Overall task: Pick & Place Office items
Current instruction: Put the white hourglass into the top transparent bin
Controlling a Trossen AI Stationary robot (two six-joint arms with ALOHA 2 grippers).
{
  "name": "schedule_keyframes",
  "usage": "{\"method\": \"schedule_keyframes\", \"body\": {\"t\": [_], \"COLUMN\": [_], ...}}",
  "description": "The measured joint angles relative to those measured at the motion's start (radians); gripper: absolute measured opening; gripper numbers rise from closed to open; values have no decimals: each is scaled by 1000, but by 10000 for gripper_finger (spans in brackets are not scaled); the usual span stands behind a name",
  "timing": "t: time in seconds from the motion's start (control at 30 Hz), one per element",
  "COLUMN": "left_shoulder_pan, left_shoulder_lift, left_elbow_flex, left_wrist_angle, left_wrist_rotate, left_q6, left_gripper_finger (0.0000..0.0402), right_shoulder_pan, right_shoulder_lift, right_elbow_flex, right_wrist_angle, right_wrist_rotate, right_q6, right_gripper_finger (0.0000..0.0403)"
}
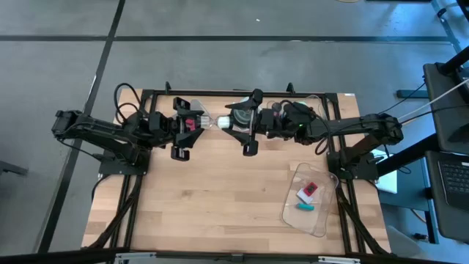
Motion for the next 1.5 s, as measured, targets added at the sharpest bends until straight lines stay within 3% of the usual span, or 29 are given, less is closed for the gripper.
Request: {"method": "schedule_keyframes", "body": {"t": [0.53, 1.0, 1.5], "left_shoulder_pan": [0, -1, -1], "left_shoulder_lift": [1, 0, 11], "left_elbow_flex": [-1, -1, -1], "left_wrist_angle": [14, 15, 18], "left_wrist_rotate": [-2, 3, -3], "left_q6": [26, 59, 79], "left_gripper_finger": [215, 215, 215], "right_shoulder_pan": [-3, -3, -3], "right_shoulder_lift": [3, 3, 3], "right_elbow_flex": [0, 0, 0], "right_wrist_angle": [-7, -15, -16], "right_wrist_rotate": [19, -29, -33], "right_q6": [19, 52, 52], "right_gripper_finger": [316, 314, 217]}}
